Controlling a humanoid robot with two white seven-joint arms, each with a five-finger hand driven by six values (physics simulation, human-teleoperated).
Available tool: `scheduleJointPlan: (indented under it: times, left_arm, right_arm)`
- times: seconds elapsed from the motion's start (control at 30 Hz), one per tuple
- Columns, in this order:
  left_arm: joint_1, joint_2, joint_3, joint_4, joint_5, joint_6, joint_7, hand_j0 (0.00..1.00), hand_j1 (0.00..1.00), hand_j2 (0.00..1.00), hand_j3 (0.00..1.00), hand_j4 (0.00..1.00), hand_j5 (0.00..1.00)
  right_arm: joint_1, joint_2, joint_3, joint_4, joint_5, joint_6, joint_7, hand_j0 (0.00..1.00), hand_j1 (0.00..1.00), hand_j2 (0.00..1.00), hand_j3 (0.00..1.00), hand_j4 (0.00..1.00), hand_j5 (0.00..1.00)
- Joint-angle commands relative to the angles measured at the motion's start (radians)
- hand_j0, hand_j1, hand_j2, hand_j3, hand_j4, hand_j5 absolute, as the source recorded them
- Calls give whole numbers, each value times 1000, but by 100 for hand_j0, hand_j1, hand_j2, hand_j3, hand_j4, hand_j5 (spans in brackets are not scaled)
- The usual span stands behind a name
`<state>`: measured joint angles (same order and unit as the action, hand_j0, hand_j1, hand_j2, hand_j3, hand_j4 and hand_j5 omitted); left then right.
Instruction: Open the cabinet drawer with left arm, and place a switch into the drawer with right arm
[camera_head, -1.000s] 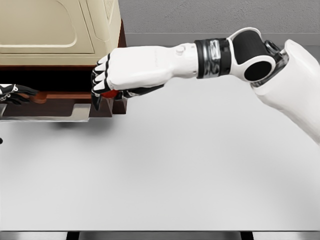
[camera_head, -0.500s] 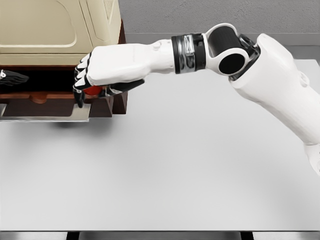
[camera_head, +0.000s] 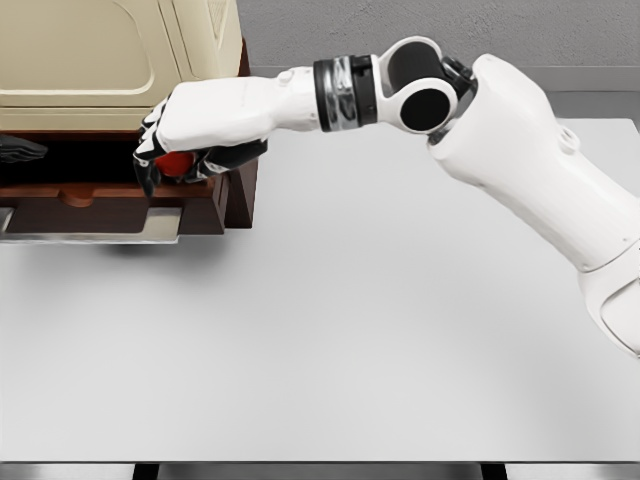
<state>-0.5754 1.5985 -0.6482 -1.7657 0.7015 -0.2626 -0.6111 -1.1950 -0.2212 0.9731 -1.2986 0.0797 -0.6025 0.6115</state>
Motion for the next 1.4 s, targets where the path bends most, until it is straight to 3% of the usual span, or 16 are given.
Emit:
scheduleJointPlan:
  times: [0.0, 0.5, 0.53, 0.6, 0.63, 0.9, 1.03, 1.13, 1.23, 1.37]
  left_arm:
    - [0, 1, 1, 0, 6, 2, 0, 100, 100, 100, 100, 100, 100]
    - [0, 0, 1, 0, 6, 2, 0, 100, 100, 100, 100, 100, 100]
    - [0, 0, 1, 0, 6, 2, 0, 100, 100, 100, 100, 100, 100]
    - [0, 0, 1, 0, 6, 2, 0, 100, 100, 100, 100, 100, 100]
    - [0, 0, 1, 0, 6, 2, 0, 100, 100, 100, 100, 100, 100]
    - [0, 1, 2, 0, 6, 2, 0, 100, 100, 100, 100, 100, 100]
    - [0, 1, 16, 0, 6, 0, 0, 100, 100, 100, 100, 100, 100]
    - [0, 0, 16, 0, 6, 0, 0, 100, 100, 100, 100, 100, 100]
    - [2, 1, 22, 0, 6, 0, 0, 100, 100, 100, 100, 100, 100]
    - [3, 0, 22, 0, 6, 0, 0, 100, 100, 100, 100, 100, 100]
  right_arm:
    - [0, 14, 4, 27, -6, 3, -1, 53, 53, 53, 53, 53, 53]
    - [-43, 111, 47, 176, 3, -8, -1, 55, 55, 55, 55, 55, 55]
    - [-43, 111, 47, 177, 5, -6, -1, 58, 58, 58, 58, 58, 58]
    - [-43, 120, 47, 206, 6, -2, -1, 76, 76, 76, 76, 76, 76]
    - [-43, 128, 47, 211, 6, 10, -1, 100, 100, 100, 100, 100, 100]
    - [-41, 114, 52, 165, 3, -8, -1, 100, 100, 100, 100, 100, 100]
    - [6, -76, 47, -88, 0, -8, -1, 100, 100, 100, 100, 100, 100]
    - [25, -185, 42, -225, -6, -8, -1, 100, 100, 100, 100, 100, 100]
    - [49, -308, 41, -309, -8, -8, -1, 100, 100, 100, 100, 100, 100]
    - [190, -527, -63, -308, -9, -8, -1, 100, 100, 100, 100, 100, 100]
